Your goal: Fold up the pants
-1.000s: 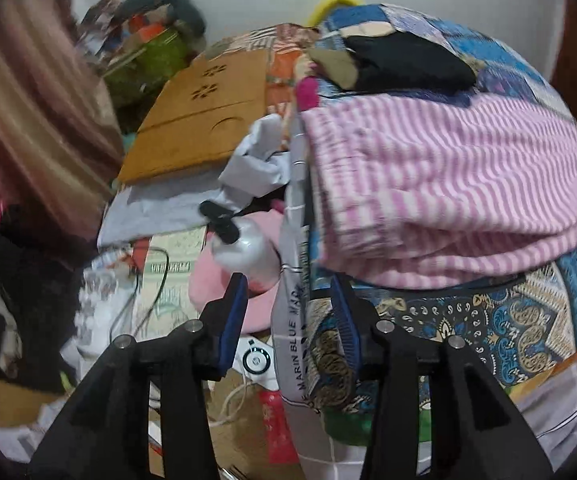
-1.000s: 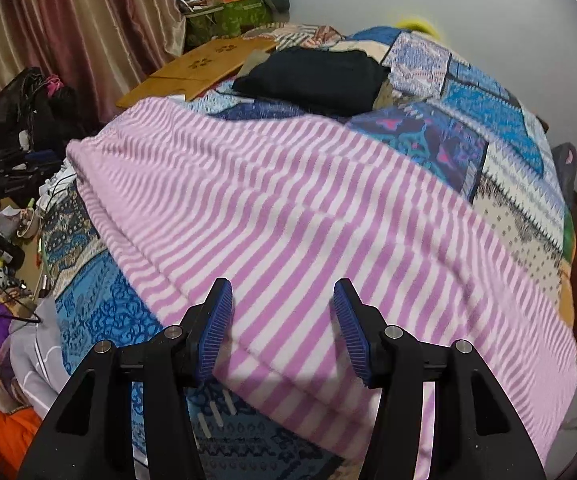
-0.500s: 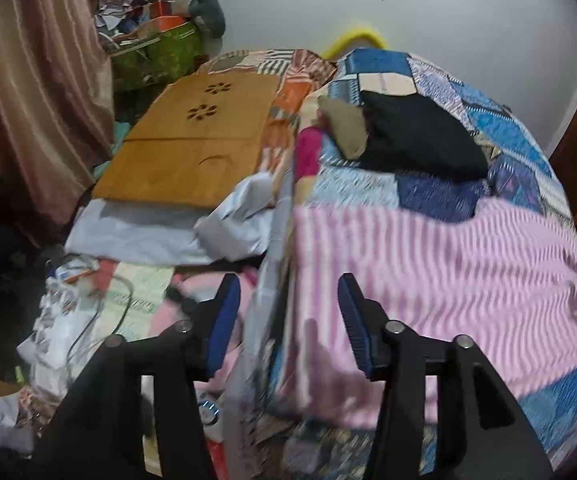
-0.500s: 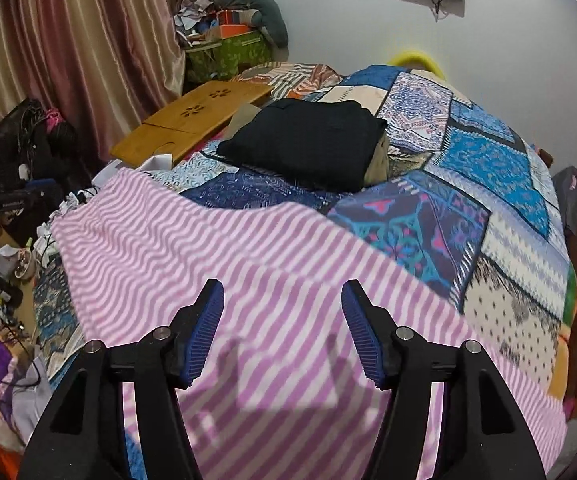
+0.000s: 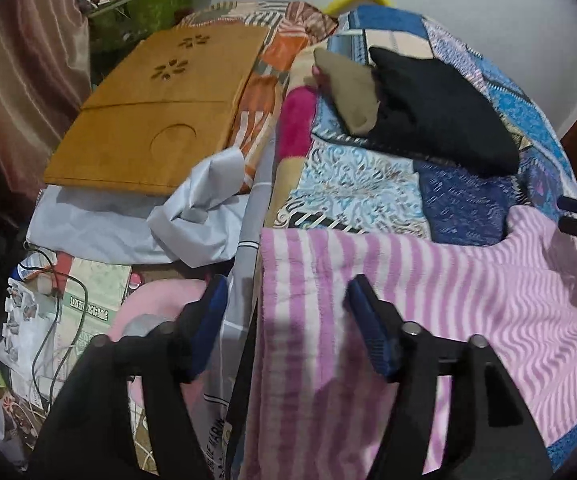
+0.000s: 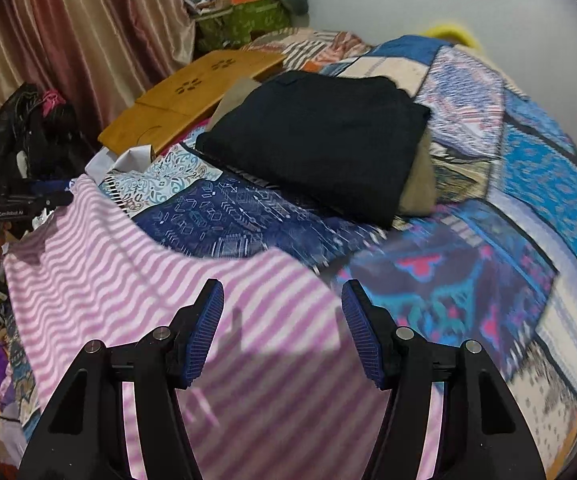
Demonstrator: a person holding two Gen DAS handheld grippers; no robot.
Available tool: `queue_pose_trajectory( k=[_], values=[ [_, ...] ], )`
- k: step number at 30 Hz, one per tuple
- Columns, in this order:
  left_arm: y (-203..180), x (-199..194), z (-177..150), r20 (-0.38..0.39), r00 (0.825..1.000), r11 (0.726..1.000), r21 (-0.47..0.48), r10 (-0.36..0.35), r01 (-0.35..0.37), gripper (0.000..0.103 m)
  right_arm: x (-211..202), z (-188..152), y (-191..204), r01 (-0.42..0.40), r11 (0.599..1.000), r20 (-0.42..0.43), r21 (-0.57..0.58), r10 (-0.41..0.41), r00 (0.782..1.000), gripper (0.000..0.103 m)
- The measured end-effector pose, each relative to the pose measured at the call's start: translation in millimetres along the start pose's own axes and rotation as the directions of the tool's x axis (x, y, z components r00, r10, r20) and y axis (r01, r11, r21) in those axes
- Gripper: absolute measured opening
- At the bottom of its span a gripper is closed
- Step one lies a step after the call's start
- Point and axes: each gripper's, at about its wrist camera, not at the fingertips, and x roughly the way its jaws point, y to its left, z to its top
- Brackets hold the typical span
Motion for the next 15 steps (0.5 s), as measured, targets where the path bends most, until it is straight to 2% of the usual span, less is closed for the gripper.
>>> queue_pose_trajectory(
  k=[2,5,6,7,8,9,10,11,15],
  values=[
    [1.6,3.3,0.0,0.001,1.000,1.000,0.003,0.002,-0.002,0.077,17.8,6.6,1.1,-0.021,1.000,-0.040,-0.016,0.020,0.999,0.058],
    [5.9,7.1,1.4,-0.016,0.999,0.999,-0.011,-0.033,0.033,0.077,42.2,10.7,5.5,-0.035,0.998,-0.111,-0.054,0.028,0.993,0.056],
    [7.1,7.7,1.1,-0.020,0.999,0.999,-0.017,-0.041,0.040,0.077,49.3,9.6,8.0,-0.044,0.997,-0.134,-0.064,0.035,0.990,0.047],
    [7.3,7.5,0.8,-0.018,0.999,0.999,-0.017,-0.049,0.049,0.072,52.9,9.2,8.4,-0.043,0.996,-0.146,-0.073,0.032,0.989,0.039],
    [6.9,6.9,0.2,-0.014,0.998,0.998,-0.014,-0.064,0.064,0.061,54.9,7.5,11.9,-0.038,0.995,-0.152,-0.097,0.023,0.988,0.034],
    [4.7,5.4,-0.5,-0.010,0.996,0.996,-0.005,-0.087,0.087,0.054,55.1,7.2,14.1,-0.037,0.992,-0.152,-0.118,0.019,0.988,0.023],
    [2.5,4.1,-0.5,-0.007,0.995,0.995,-0.001,-0.103,0.103,0.039,53.0,5.6,18.1,-0.028,0.989,-0.144,-0.144,0.007,0.989,0.018],
    [-0.5,2.3,-0.8,-0.002,0.993,0.993,0.005,-0.115,0.115,0.035,49.9,4.2,21.3,-0.018,0.986,-0.131,-0.164,-0.004,0.991,0.016],
    [-17.7,-10.6,-1.9,0.064,0.997,0.996,0.080,-0.031,0.026,0.034,37.7,0.5,32.8,0.038,0.972,-0.076,-0.233,-0.057,0.995,0.011]
  ],
)
